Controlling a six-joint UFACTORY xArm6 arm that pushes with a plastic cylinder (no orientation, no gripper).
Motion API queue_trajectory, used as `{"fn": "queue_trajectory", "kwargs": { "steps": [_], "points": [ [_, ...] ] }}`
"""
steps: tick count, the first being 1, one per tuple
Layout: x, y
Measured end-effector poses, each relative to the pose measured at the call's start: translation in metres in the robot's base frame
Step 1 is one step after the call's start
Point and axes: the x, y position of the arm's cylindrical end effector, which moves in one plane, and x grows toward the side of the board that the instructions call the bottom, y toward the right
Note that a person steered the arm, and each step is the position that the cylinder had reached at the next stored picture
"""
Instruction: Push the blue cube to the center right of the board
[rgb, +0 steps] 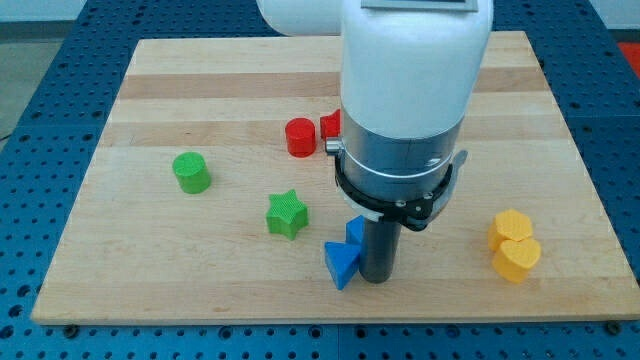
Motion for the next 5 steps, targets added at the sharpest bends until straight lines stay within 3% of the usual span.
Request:
{"fn": "queue_trajectory", "kwargs": {
  "steps": [2, 4, 5],
  "points": [
    [0.036, -0.009],
    [0.025, -0.081],
    [0.024, -0.085]
  ]
}}
